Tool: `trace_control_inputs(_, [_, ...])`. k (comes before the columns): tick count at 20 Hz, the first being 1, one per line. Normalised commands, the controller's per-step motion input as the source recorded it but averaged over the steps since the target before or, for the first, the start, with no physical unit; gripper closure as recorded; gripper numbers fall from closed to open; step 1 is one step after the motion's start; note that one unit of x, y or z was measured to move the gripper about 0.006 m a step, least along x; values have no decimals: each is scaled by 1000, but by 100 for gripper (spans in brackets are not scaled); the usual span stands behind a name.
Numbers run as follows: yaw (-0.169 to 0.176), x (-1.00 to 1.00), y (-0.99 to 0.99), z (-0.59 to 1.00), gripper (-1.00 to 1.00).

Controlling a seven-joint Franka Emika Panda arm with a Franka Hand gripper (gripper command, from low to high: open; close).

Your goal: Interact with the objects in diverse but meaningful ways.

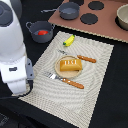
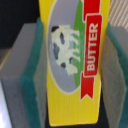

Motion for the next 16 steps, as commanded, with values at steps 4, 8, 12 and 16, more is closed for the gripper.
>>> trace_control_inputs(4, [-25,-164,348,981,-100])
trace_control_inputs(8, [-19,-334,376,714,-100])
trace_control_inputs(12, [-21,-426,511,561,-100])
trace_control_inputs(16, [-38,-379,586,445,-100])
